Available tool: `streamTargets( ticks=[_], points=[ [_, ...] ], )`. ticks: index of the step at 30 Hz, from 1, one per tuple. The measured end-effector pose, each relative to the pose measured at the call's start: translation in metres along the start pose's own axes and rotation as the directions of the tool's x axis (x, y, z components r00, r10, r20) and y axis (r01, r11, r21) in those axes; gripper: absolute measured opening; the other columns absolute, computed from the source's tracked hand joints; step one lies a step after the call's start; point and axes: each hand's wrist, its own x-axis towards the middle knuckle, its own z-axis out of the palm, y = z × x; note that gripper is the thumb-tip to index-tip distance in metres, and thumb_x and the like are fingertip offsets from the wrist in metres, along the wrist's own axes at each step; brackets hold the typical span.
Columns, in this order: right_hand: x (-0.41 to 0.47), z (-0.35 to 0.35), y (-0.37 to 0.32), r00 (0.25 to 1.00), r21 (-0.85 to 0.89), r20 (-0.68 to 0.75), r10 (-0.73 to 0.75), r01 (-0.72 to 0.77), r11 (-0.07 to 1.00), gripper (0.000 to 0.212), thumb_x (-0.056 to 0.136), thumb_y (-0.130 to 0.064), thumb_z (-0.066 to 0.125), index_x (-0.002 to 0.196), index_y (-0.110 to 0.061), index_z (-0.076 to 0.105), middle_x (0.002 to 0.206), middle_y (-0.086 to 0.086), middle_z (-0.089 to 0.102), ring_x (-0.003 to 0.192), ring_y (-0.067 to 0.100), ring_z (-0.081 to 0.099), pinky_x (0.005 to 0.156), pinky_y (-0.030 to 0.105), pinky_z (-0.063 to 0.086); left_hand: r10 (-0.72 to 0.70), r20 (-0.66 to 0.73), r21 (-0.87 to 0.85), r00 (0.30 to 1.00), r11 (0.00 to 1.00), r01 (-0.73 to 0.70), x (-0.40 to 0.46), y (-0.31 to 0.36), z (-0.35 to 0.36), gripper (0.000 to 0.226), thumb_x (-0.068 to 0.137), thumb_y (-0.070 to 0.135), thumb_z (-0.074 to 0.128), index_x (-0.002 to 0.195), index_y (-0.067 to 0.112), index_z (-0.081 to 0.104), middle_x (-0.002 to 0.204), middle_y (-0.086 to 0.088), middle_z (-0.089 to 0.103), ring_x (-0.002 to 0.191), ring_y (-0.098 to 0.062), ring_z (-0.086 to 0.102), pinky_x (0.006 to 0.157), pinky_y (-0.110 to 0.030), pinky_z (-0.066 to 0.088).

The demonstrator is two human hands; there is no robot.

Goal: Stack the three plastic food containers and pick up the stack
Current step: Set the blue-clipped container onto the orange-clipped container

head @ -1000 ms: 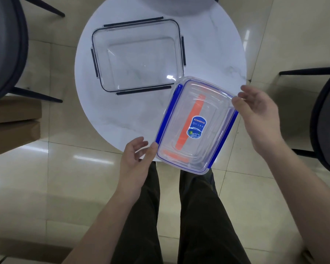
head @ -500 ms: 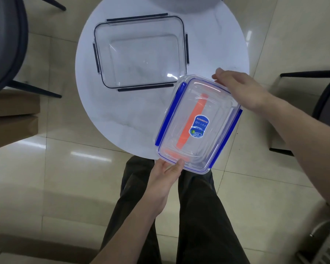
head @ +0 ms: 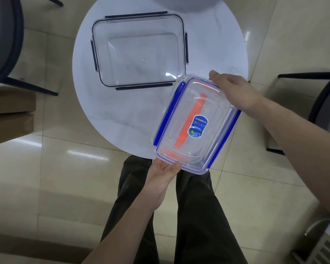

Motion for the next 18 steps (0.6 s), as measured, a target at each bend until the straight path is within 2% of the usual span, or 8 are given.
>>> streamTargets(
  ticks=[4, 8, 11, 13, 16, 18],
  points=[
    [0.0, 0.001, -0.001, 1.0, 0.051, -0.026, 0.007, -0.005, 0.999, 0.057, 0.081, -0.076, 0.047, 0.096, -0.027, 0.072, 0.082, -0.027, 0.064, 0.078, -0.007, 0.061, 0.07, 0.015, 0.043, 0.017, 0.031, 0.025, 0.999, 1.0, -0.018, 0.003, -0.001, -0.003, 0.084, 0.071, 0.038, 0.085, 0.143, 0.012, 0.049, 0.14, -0.014, 0.063, 0.131, -0.027, 0.061, 0.115, -0.055, 0.042],
    [0.0, 0.0, -0.002, 1.0, 0.06, -0.009, -0.001, 0.001, 0.998, 0.038, 0.079, -0.076, 0.048, 0.077, -0.043, 0.068, 0.07, -0.035, 0.067, 0.064, -0.015, 0.065, 0.064, 0.014, 0.045, 0.036, 0.034, 0.04, 0.999, 0.999, -0.037, 0.003, -0.003, -0.005, 0.075, 0.075, 0.036, 0.079, 0.141, 0.014, 0.051, 0.138, -0.011, 0.064, 0.13, -0.024, 0.062, 0.115, -0.053, 0.044],
    [0.001, 0.002, 0.001, 1.0, 0.085, -0.011, -0.003, 0.004, 0.996, 0.044, 0.08, -0.075, 0.049, 0.083, -0.037, 0.071, 0.088, -0.021, 0.072, 0.068, -0.014, 0.061, 0.067, 0.013, 0.043, 0.049, 0.028, 0.022, 0.998, 0.999, -0.049, 0.003, -0.002, -0.007, 0.085, 0.069, 0.045, 0.085, 0.14, 0.013, 0.052, 0.136, -0.011, 0.066, 0.128, -0.022, 0.064, 0.112, -0.047, 0.047],
    [-0.001, 0.004, 0.001, 1.0, 0.099, -0.014, 0.001, 0.0, 0.995, 0.047, 0.079, -0.075, 0.049, 0.087, -0.034, 0.072, 0.102, -0.027, 0.067, 0.066, -0.015, 0.058, 0.067, 0.012, 0.042, 0.059, 0.02, 0.028, 0.998, 0.998, -0.059, 0.003, -0.001, -0.012, 0.081, 0.07, 0.044, 0.083, 0.139, 0.014, 0.053, 0.136, -0.009, 0.067, 0.127, -0.02, 0.064, 0.11, -0.042, 0.05],
    [-0.007, 0.006, -0.003, 1.0, 0.102, -0.023, 0.014, -0.012, 0.995, 0.038, 0.083, -0.073, 0.049, 0.077, -0.041, 0.068, 0.078, -0.026, 0.069, 0.059, -0.016, 0.061, 0.056, 0.007, 0.045, 0.08, 0.032, 0.044, 0.996, 0.996, -0.081, 0.0, -0.002, -0.02, 0.071, 0.076, 0.036, 0.077, 0.14, 0.015, 0.054, 0.134, -0.006, 0.068, 0.127, -0.017, 0.064, 0.099, -0.029, 0.056],
    [-0.013, 0.008, -0.006, 0.999, 0.111, -0.036, 0.009, -0.005, 0.994, 0.036, 0.088, -0.069, 0.049, 0.078, -0.039, 0.066, 0.066, -0.032, 0.068, 0.057, -0.02, 0.06, 0.045, 0.0, 0.041, 0.096, 0.033, 0.046, 0.995, 0.994, -0.097, -0.006, 0.0, -0.025, 0.07, 0.078, 0.034, 0.076, 0.14, 0.014, 0.053, 0.133, -0.004, 0.069, 0.126, -0.016, 0.065, 0.093, -0.022, 0.056]
  ],
)
